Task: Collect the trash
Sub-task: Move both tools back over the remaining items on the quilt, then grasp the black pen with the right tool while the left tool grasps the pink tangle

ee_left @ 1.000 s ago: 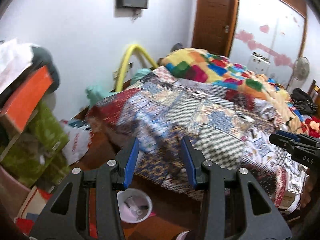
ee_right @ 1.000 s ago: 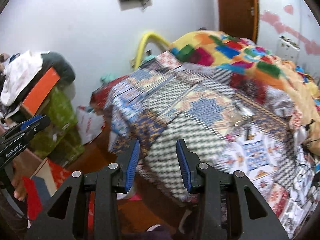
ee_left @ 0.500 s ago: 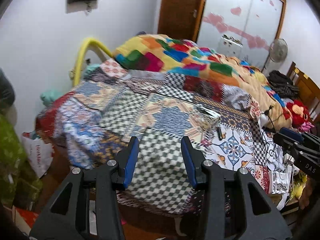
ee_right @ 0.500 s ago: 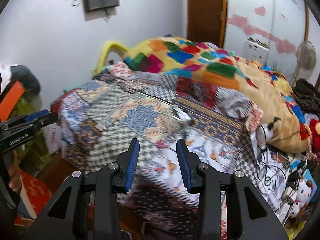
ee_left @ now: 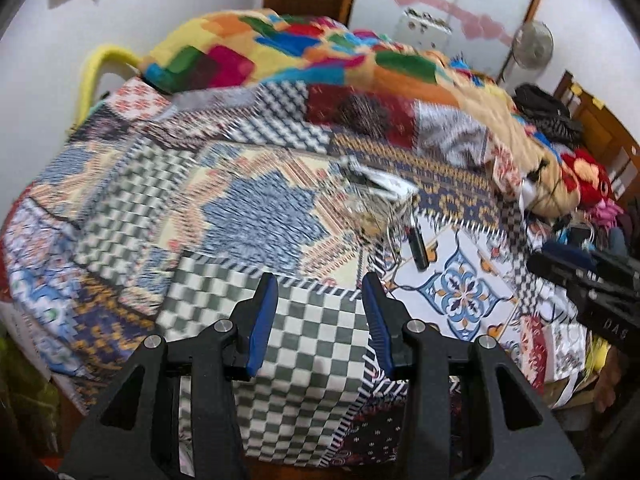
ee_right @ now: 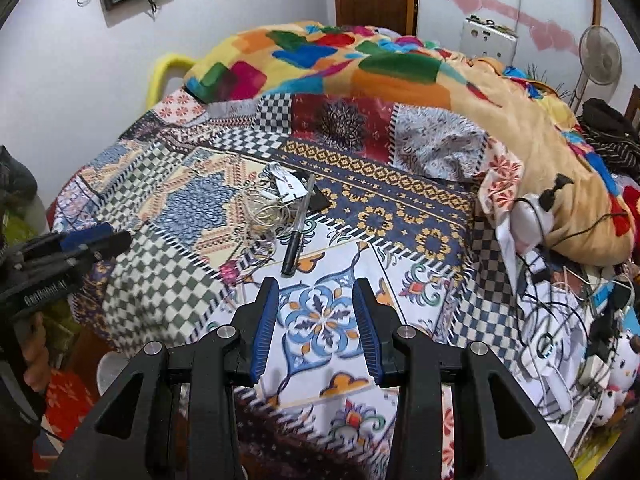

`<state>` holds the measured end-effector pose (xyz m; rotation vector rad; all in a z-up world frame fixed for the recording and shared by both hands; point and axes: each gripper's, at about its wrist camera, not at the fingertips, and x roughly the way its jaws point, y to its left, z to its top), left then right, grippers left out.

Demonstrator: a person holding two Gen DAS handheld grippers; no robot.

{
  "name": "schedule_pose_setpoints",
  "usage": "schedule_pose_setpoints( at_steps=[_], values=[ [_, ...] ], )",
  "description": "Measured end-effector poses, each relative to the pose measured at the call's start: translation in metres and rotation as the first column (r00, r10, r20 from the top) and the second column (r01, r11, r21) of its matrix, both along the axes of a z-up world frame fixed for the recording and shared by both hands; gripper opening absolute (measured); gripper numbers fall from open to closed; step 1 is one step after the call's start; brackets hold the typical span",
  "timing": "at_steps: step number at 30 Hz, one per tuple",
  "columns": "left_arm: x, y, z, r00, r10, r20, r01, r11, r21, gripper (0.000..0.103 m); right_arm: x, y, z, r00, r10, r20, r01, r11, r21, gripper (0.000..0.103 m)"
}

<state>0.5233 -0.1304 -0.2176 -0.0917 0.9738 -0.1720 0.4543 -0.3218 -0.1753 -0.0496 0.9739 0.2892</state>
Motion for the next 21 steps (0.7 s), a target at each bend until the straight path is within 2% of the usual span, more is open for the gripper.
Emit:
schedule_pose_setpoints(
  at_steps=[4,10,17,21],
  values=[
    [0.018,-0.016,-0.036,0.996,-0.059,-0.063,0.058,0.998,-0.014,0.043,0.019,0.006,-0.023,1.0,0.004,-0.031,-0.003,1.0,0.017,0.035],
    [0.03,-0.035,-0.069,0.986,-0.131,-0.103,0.128,0.991,-0.031,0.043,0.041,0.015,-0.047,0.997,0.001,-0.077,0.0,1.0,0.012,0.035],
    [0.034,-0.05,-0.073,0.981,-0.179,-0.069,0.179,0.984,-0.015,0.043,0.057,0.029,-0.063,0.994,0.035,-0.105,-0.032,0.999,0.035,0.034],
    [0.034,-0.06,-0.075,0.979,-0.201,-0.038,0.202,0.979,0.015,0.043,0.063,0.04,-0.071,0.994,0.049,-0.096,-0.049,0.999,0.005,0.026]
  ],
)
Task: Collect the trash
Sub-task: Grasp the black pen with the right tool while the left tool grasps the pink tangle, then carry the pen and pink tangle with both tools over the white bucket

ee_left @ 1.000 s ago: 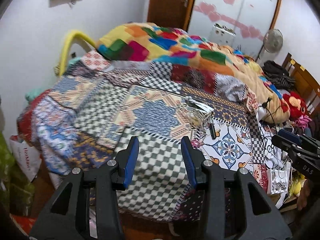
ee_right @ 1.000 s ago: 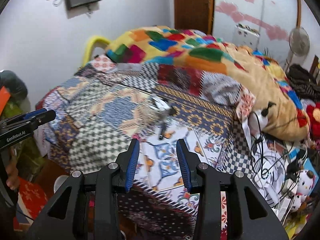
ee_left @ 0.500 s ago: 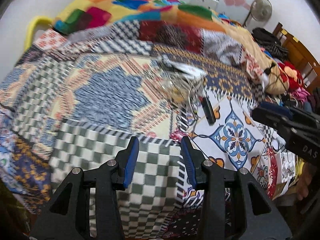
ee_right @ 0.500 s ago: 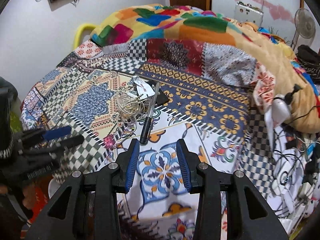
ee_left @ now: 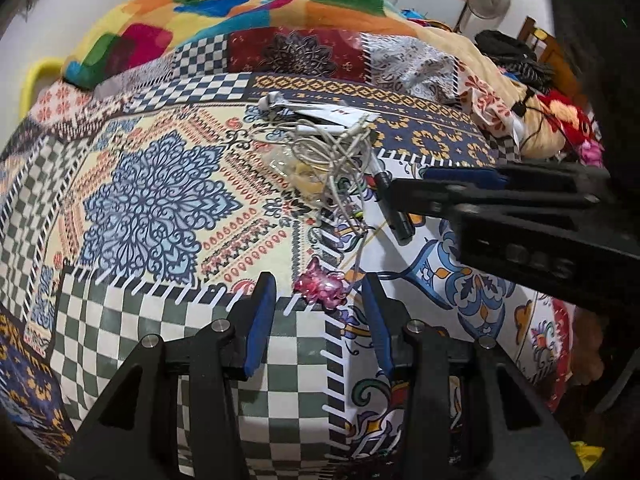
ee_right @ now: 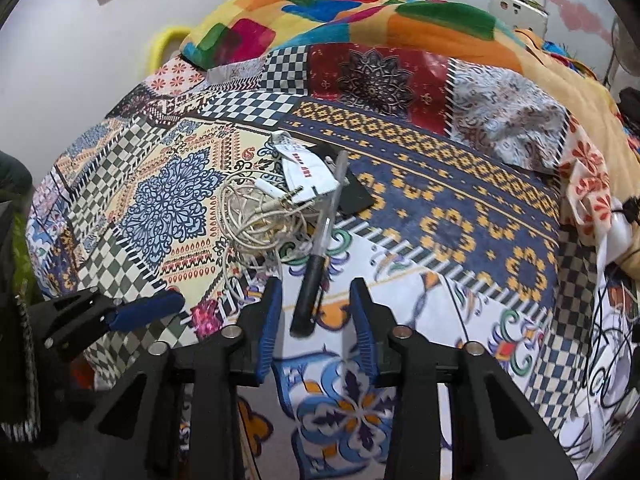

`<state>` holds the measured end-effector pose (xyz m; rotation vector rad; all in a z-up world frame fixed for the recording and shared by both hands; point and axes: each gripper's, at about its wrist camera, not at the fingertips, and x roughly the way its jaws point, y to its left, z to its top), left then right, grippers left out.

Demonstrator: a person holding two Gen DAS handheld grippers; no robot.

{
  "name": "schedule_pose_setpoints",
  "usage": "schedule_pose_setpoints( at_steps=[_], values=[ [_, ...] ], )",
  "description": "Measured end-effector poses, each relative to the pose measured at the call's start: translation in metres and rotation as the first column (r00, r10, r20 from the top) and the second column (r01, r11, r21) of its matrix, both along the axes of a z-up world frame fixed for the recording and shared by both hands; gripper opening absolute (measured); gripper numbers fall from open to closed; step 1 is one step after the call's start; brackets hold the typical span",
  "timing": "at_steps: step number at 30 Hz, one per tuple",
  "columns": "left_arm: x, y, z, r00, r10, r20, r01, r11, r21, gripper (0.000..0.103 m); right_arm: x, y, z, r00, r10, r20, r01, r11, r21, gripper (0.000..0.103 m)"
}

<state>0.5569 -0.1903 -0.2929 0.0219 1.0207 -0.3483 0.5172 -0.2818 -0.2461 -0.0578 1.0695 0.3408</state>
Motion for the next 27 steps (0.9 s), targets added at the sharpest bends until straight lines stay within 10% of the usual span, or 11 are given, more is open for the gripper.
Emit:
schedule_pose_setpoints(
  at_steps=[7,10,18,27],
  values=[
    [-0.005,-0.002,-0.002,0.999,0.035,0.039,-0.036,0.999,0.026,0.043,-0.001,0.006,-0.015,1.0,-0.013,0.008,0.013,0.999,-0.038,0.015],
    [-0.006,-0.003,-0.002,0.998,0.044,0.046,-0.046,0.997,0.056,0.025,-0.003,0.004,-0.014,1.0,-0.019,0.003,0.019,0.999,-0.042,0.015],
    [-0.007,0.014,0.003,0.995,0.064,-0.076,-0.071,0.993,-0.093,0.025,-0.022,-0.008,-0.002,1.0,-0.028,0.009,0.028,0.997,-0.069,0.013],
    [-0.034,0.02,0.043,0.996,0.089,-0.024,-0.091,0.992,-0.09,0.025,-0.051,-0.014,0.03,0.999,-0.031,0.021,0.032,0.999,-0.04,0.013]
  ],
)
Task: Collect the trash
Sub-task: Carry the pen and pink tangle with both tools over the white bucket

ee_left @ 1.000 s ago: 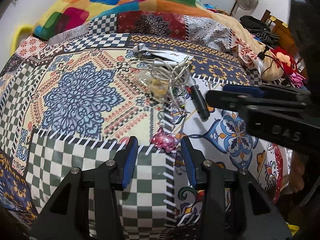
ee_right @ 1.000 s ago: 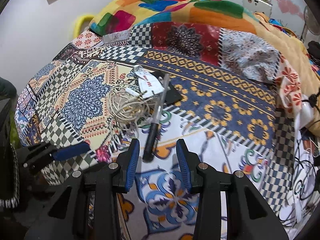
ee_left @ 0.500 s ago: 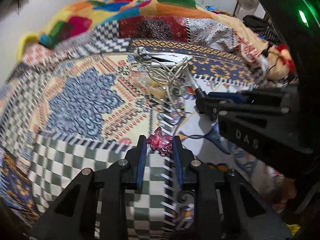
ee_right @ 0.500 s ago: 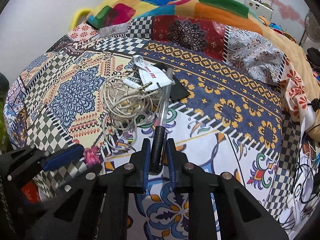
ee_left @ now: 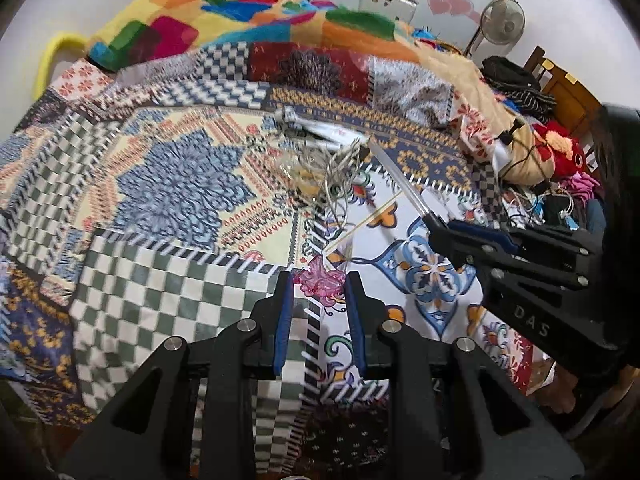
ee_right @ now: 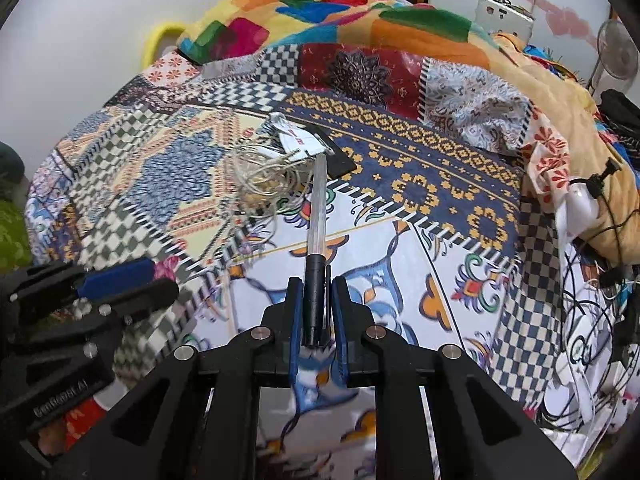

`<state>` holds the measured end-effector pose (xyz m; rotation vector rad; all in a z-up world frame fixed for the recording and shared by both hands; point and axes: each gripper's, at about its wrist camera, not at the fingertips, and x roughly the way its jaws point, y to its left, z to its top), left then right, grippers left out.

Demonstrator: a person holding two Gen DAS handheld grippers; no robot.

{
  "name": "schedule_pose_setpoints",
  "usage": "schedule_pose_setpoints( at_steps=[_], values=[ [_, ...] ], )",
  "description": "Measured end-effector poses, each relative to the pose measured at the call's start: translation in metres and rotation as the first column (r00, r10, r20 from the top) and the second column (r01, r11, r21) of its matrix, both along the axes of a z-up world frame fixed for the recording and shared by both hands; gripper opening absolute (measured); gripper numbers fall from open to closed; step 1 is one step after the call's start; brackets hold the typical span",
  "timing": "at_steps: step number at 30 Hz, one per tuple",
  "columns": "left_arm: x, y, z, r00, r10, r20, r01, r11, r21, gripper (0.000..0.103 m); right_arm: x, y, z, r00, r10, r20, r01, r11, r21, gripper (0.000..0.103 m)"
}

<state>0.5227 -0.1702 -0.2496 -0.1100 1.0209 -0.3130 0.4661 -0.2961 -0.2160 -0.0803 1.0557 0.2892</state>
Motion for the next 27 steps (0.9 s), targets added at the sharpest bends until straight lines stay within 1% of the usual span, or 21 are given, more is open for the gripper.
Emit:
schedule_pose_setpoints(
  at_steps=[9,14,18,22,27],
  values=[
    [-0.031,0.02,0.06,0.995,0.051,0.088,-0.051,0.999,-0.002,0.025,-0.031,0.012,0.056,0.996,0.025,0.091,-0.027,0.999,0.023,0.013],
    [-0.056,0.038,0.095,0.986,0.09,0.138,-0.088,0.996,-0.023,0.025,-0.055,0.028,0.091,0.986,0.058,0.156,-0.062,0.998,0.024,0.013],
    [-0.086,0.061,0.127,0.972,0.131,0.197,-0.128,0.991,-0.029,0.025,-0.073,0.046,0.118,0.976,0.083,0.202,-0.094,0.995,0.045,0.013],
    [-0.115,0.086,0.15,0.955,0.169,0.244,-0.171,0.985,-0.013,0.025,-0.094,0.072,0.142,0.962,0.118,0.245,-0.137,0.988,0.066,0.013],
    [-0.152,0.123,0.172,0.931,0.222,0.29,-0.231,0.973,-0.004,0.025,-0.119,0.109,0.157,0.943,0.182,0.279,-0.206,0.977,0.061,0.013]
  ],
)
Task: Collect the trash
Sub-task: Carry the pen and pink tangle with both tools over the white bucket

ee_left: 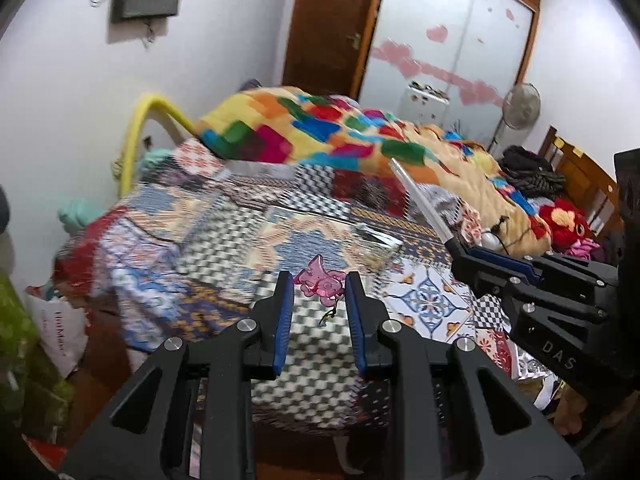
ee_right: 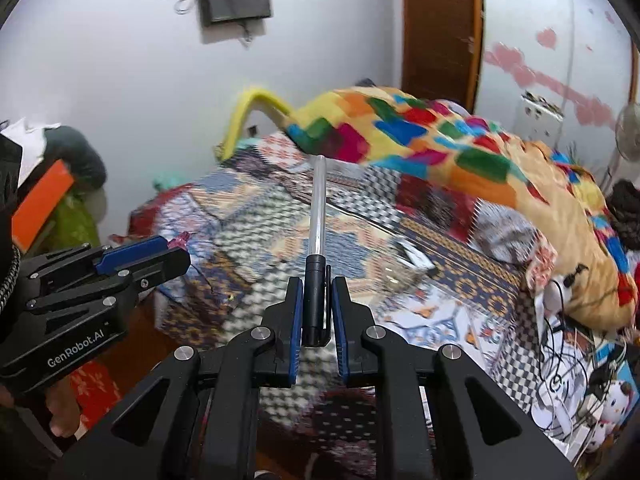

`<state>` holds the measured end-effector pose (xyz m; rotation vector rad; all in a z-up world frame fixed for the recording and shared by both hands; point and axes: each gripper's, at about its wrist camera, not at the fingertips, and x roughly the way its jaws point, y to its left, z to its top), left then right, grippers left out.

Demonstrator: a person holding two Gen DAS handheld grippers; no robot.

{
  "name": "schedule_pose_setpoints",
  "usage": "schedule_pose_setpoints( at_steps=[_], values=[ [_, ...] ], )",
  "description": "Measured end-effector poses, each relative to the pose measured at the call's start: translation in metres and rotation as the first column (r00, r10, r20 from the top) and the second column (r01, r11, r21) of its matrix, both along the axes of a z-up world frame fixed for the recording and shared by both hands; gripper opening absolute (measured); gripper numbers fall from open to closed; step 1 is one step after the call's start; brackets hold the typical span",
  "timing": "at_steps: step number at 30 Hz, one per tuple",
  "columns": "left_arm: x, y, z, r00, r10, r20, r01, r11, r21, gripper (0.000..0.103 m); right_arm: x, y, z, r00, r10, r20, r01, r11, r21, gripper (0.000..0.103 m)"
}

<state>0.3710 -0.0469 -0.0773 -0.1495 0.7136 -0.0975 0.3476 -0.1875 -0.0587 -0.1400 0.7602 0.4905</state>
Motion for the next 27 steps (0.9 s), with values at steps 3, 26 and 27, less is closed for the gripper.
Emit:
schedule_pose_setpoints(
  at_steps=[3,26,27],
  values=[
    [-0.025,0.028,0.01,0.999,0.043,0.019,-0.043,0.999,0.008,0.025,-0.015,0.024,0.005,0.999,0.04,0.008,-0.04,0.999,0.004,0.013],
    [-0.161,0.22,-0.062,0.923,0.364,-0.124,-0.363,0.931,0.034,0.025,-0.115,0.206,-0.048,0.923,0.37,-0.104,-0.374,0.927,-0.026,0.013],
    [-0.163,0.225,-0.067,0.919,0.37,-0.136,-0.368,0.929,0.036,0.025,-0.119,0.214,-0.053,0.918,0.378,-0.116,-0.384,0.923,-0.032,0.013]
  ],
)
